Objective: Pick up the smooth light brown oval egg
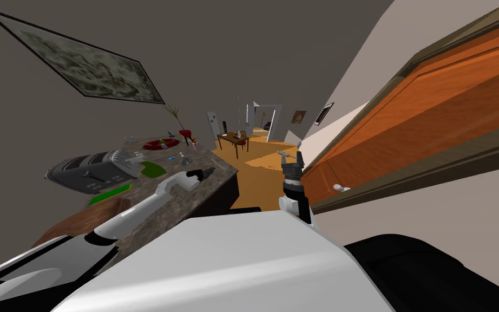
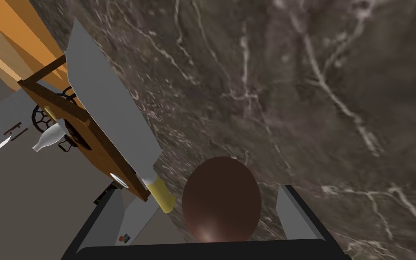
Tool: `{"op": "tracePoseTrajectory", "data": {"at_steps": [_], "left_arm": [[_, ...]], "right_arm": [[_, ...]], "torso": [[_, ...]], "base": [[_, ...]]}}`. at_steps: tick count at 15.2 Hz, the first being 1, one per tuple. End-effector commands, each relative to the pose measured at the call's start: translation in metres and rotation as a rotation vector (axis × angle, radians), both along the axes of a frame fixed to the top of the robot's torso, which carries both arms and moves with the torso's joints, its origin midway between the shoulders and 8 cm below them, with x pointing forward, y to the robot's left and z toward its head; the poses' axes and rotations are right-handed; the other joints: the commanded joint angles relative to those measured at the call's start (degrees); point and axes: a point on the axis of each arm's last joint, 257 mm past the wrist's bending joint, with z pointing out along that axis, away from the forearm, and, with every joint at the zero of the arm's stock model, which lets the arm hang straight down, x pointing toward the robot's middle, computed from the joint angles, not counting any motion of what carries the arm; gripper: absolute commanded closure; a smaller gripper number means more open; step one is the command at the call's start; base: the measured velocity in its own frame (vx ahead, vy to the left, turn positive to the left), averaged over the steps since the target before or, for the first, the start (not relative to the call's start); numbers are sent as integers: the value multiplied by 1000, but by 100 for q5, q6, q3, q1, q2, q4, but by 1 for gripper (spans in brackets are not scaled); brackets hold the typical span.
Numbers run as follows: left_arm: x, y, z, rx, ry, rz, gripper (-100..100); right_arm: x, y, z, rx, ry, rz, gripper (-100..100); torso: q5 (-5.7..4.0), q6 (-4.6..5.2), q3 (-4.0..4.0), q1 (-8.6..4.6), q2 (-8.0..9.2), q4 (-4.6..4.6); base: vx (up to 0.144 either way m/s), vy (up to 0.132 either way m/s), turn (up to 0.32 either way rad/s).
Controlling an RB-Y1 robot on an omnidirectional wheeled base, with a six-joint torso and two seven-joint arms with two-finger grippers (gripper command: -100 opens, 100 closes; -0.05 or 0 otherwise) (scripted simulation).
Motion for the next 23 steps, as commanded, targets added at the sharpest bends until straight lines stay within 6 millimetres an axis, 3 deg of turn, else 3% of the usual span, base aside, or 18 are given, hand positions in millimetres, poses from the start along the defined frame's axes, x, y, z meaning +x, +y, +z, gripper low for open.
{"op": "tracePoseTrajectory", "data": {"at_steps": [1,10,11,12,21,22,23], "left_arm": [[-2,11,-2,24,29,15,-100],[-16,73,-7,148,170,111,-100],[-12,63,-7,131,149,96,-100],[-11,72,-13,134,155,118,-100],[-7,87,-22,132,157,154,-100],[-6,87,-22,132,157,155,100],[-7,88,-23,133,159,156,100]], "right_arm": [[0,0,0,0,0,0,0],[0,0,0,0,0,0,0],[0,0,0,0,0,0,0],[0,0,0,0,0,0,0],[0,0,0,0,0,0,0],[0,0,0,0,0,0,0],[0,0,0,0,0,0,0]], "torso": [[0,0,0,0,0,0],[0,1,1,0,1,0],[1,1,0,1,0,0],[1,-2,0,0,1,0],[1,-1,7,2,13,3],[1,-3,6,1,11,3],[0,2,6,-2,7,5]], "base": [[3,7,-123],[1,9,-136],[3,9,-58],[-11,11,-105],[-23,15,-90],[-7,4,11],[0,0,0]]}}
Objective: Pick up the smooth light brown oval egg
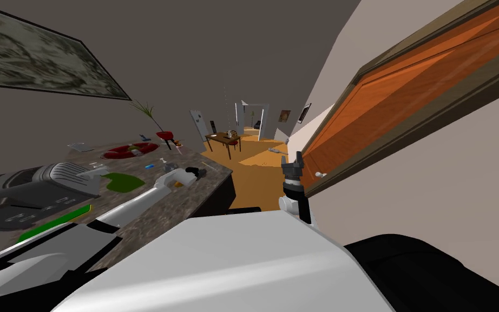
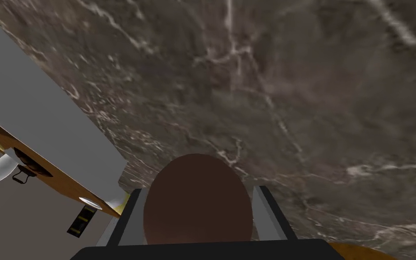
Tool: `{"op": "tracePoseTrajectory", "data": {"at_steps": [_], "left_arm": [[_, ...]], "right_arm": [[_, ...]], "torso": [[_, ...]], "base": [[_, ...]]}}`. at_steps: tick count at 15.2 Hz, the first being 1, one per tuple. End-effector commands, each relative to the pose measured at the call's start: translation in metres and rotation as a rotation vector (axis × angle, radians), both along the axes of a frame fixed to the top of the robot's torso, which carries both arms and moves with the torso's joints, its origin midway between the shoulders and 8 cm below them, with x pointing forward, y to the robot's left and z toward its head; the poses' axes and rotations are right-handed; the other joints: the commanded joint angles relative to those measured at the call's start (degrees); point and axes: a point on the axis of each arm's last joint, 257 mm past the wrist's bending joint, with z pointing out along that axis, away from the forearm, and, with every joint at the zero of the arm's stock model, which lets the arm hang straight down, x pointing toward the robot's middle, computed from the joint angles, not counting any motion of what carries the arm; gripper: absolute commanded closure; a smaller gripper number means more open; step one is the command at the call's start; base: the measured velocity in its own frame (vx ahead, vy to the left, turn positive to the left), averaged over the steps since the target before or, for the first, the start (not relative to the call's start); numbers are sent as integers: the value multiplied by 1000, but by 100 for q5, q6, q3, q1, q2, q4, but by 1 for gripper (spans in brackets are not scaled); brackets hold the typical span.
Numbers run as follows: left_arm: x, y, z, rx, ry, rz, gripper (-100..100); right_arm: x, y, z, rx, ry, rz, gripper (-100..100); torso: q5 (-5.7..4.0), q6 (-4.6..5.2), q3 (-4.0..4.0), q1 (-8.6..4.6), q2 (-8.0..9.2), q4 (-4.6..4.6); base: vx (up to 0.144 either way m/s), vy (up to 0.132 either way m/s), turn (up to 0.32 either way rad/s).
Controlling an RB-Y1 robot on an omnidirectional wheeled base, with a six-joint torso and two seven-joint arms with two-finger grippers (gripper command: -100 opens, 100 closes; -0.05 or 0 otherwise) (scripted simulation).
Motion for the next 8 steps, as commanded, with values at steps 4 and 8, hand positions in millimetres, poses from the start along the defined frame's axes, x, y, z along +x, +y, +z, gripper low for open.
{"op": "tracePoseTrajectory", "data": {"at_steps": [4,8], "left_arm": [[-1,-8,6,-1,-3,-20,100],[-4,-18,12,-2,-2,-45,100]], "right_arm": [[0,0,0,0,0,0,0],[0,0,0,0,0,0,0]], "torso": [[-1,-4,-1,0,0,-2],[-4,-12,-4,-10,-8,-2]], "base": [[4,-3,24],[35,-25,150]]}}
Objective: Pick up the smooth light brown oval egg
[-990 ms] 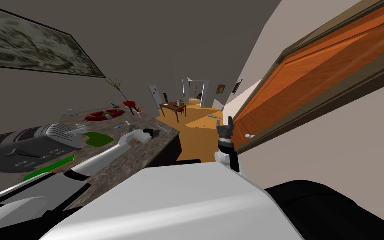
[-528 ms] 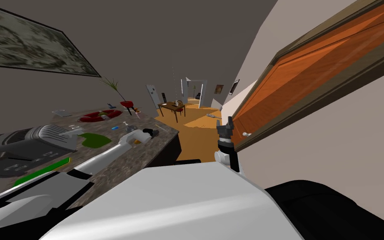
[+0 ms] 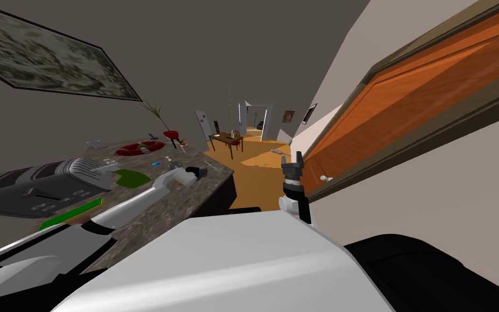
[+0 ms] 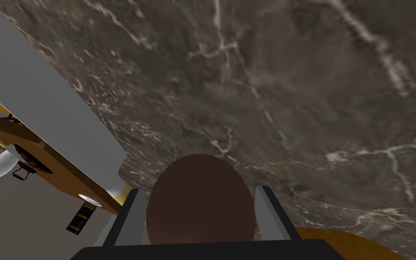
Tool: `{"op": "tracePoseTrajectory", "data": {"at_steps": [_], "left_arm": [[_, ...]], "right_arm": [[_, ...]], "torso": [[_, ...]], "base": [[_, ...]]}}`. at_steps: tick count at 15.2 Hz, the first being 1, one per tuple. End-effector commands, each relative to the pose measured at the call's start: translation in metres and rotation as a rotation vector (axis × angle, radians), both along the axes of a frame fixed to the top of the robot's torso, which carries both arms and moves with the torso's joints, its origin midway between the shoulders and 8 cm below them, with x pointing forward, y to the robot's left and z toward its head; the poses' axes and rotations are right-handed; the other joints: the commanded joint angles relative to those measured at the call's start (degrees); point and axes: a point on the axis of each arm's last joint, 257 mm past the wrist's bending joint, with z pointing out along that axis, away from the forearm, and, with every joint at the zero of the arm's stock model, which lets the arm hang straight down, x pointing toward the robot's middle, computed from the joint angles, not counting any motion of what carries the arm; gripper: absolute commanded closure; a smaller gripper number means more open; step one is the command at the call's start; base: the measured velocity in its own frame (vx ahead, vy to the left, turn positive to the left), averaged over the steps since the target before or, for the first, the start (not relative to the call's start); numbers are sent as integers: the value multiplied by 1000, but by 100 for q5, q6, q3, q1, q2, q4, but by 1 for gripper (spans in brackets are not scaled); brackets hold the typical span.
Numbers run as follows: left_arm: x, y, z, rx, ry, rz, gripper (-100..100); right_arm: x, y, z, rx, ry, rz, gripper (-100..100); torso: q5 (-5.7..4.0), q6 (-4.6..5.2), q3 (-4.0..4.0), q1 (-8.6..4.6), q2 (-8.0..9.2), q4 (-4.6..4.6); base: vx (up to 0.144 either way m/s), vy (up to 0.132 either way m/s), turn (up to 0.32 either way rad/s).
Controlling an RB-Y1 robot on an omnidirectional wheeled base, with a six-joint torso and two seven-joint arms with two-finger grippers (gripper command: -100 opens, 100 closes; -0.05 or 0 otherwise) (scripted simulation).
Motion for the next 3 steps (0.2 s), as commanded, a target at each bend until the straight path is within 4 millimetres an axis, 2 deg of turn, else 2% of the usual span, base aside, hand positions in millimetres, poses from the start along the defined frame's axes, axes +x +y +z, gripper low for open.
{"op": "tracePoseTrajectory", "data": {"at_steps": [1,3], "left_arm": [[-3,-6,4,0,1,-14,100],[-3,-5,3,-1,1,-12,100]], "right_arm": [[0,0,0,0,0,0,0],[0,0,0,0,0,0,0]], "torso": [[0,0,0,0,0,0],[-1,1,2,0,3,0]], "base": [[25,-18,86],[18,-13,55]]}}
